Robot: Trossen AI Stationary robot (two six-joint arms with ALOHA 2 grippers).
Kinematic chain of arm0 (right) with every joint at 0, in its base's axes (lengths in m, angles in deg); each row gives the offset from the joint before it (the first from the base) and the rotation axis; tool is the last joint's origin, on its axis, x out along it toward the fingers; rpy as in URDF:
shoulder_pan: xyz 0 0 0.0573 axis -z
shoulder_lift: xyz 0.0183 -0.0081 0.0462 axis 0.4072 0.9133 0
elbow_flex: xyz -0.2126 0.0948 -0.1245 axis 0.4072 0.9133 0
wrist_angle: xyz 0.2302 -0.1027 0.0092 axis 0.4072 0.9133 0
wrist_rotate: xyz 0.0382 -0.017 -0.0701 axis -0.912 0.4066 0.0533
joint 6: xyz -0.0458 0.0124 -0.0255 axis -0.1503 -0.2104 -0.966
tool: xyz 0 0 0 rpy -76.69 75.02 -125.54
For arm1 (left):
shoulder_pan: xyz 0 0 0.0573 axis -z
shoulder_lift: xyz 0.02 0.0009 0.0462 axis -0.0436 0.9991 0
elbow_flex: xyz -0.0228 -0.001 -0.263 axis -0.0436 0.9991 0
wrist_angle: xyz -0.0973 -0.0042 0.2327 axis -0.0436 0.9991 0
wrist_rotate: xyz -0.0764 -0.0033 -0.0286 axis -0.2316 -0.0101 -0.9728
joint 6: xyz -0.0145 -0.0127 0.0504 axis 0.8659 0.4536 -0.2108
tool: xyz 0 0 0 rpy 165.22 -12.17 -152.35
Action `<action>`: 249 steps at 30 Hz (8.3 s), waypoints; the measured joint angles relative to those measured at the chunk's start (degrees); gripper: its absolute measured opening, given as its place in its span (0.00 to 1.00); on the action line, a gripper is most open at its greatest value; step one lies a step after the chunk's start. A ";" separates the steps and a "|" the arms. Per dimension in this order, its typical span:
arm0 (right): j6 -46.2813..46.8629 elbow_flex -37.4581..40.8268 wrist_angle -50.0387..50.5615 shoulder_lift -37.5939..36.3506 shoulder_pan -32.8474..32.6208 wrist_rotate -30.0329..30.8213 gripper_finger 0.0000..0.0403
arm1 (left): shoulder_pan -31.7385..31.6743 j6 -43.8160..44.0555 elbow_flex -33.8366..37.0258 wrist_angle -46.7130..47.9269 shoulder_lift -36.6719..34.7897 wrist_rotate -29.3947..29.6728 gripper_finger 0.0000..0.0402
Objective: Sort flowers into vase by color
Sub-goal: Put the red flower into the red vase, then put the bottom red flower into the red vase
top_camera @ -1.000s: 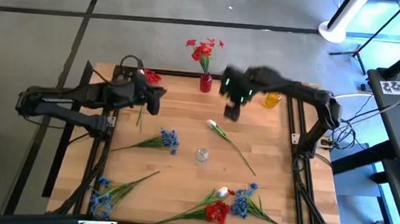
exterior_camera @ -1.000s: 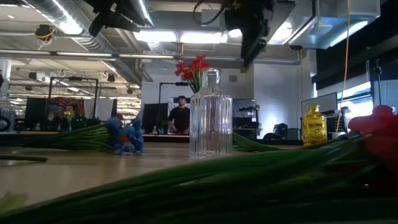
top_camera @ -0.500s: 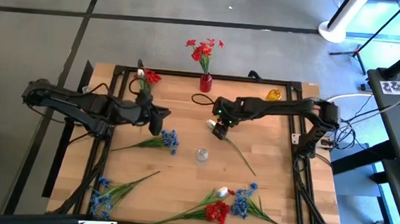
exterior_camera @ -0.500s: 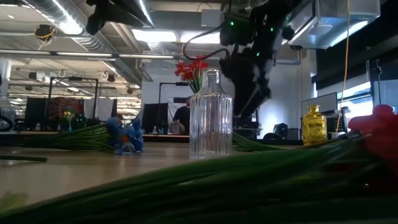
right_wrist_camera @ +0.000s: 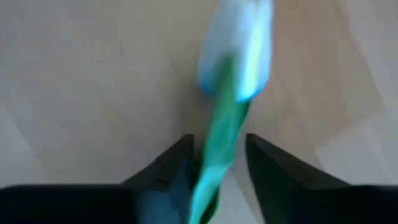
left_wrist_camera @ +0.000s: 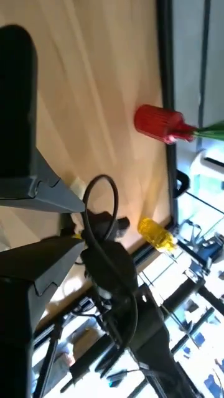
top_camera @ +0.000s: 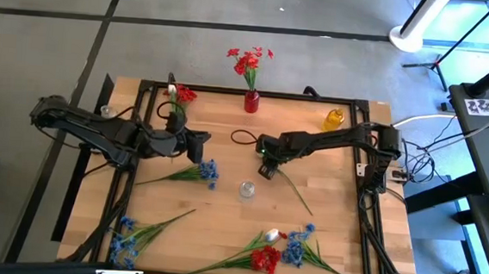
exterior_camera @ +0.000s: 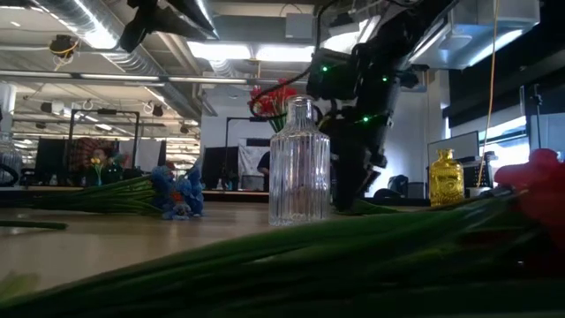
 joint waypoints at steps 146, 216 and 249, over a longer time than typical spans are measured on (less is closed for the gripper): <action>0.68 -12.54 22.81 -3.89 7.34 -14.87 0.13 | 11.58 -22.12 0.08 -15.77 -3.63 -4.60 0.18; -18.47 -7.65 -51.94 -20.69 25.41 -18.69 0.02 | 1.52 -17.64 0.07 -14.39 -5.79 3.11 0.18; -19.26 2.67 -72.72 -10.10 29.73 -16.11 0.04 | -28.04 -18.10 0.07 6.54 -0.06 -5.37 0.18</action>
